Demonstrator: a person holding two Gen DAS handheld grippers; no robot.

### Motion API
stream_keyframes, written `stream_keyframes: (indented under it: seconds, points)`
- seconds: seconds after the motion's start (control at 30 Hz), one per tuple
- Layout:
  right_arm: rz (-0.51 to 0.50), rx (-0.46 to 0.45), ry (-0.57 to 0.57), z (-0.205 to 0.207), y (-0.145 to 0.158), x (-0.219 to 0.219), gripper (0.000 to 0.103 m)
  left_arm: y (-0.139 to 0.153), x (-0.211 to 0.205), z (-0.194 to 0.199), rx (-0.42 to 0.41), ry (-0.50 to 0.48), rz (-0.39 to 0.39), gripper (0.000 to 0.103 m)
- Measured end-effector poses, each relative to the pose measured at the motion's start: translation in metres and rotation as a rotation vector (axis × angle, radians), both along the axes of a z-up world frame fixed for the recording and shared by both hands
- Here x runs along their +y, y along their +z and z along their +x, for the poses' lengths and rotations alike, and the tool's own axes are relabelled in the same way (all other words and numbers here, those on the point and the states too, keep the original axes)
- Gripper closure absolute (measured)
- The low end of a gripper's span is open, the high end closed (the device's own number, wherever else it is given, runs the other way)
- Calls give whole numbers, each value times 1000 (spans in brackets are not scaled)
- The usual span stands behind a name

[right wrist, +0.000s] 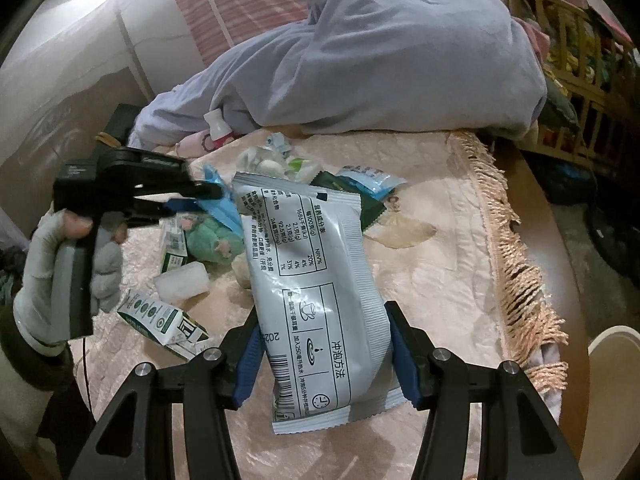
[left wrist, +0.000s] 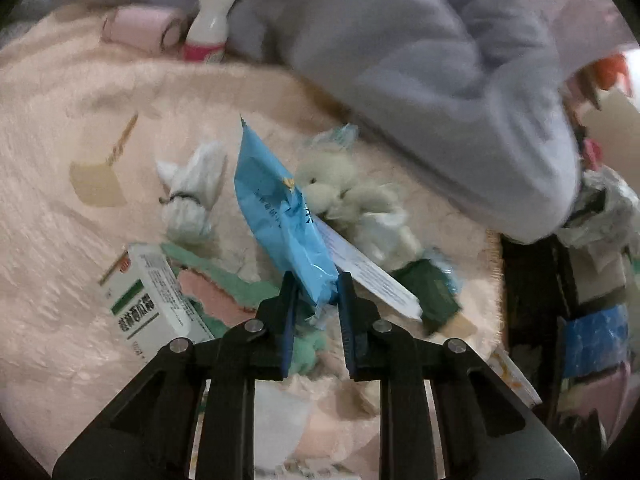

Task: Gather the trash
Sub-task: 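Carry the white packet and blue wrapper over the white bucket with both grippers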

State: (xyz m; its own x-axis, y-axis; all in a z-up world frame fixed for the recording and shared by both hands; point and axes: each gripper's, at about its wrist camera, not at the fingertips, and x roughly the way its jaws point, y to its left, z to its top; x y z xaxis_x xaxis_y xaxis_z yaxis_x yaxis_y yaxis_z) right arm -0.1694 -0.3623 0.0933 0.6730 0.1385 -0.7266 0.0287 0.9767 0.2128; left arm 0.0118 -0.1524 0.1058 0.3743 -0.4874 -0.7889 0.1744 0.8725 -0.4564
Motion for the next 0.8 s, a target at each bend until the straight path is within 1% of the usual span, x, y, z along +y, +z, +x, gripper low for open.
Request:
stream_keyframes:
  seconds: [0.1, 0.2, 0.3, 0.4, 0.5, 0.7, 0.8]
  points:
    - [9, -14, -15, -6, 5, -3, 49, 25, 1, -19, -40, -57, -19, 86]
    - [15, -29, -34, -14, 10, -6, 49, 39, -5, -40, -57, -113, -35, 86]
    - [9, -39, -57, -25, 14, -11, 49, 52, -25, -66, -69, -184, -63, 86]
    - [1, -38, -93, -41, 17, -20, 49, 58, -52, -90, -77, -257, -71, 86]
    - [-9, -31, -141, -59, 17, -37, 49, 60, -91, -117, -75, -352, -72, 86]
    - [-27, -13, -267, -100, 15, -87, 49, 54, -159, -161, -53, -505, -88, 86]
    - [-42, 9, -338, -120, 11, -119, 49, 51, -189, -181, -51, -567, -84, 86]
